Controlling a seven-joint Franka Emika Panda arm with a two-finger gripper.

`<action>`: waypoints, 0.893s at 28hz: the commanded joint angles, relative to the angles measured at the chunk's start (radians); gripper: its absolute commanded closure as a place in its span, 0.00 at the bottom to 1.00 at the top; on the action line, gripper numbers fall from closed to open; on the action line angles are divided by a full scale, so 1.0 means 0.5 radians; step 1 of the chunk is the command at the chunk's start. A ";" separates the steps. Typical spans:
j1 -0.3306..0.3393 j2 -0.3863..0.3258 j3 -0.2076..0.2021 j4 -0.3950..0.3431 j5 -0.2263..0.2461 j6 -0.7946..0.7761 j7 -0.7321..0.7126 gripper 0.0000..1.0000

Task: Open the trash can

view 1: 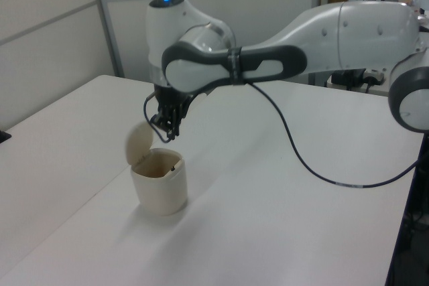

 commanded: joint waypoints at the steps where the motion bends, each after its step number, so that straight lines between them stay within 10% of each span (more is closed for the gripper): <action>1: -0.011 -0.151 -0.022 -0.059 0.035 -0.229 0.005 0.00; 25: -0.035 -0.390 -0.209 -0.059 0.023 -0.711 -0.314 0.00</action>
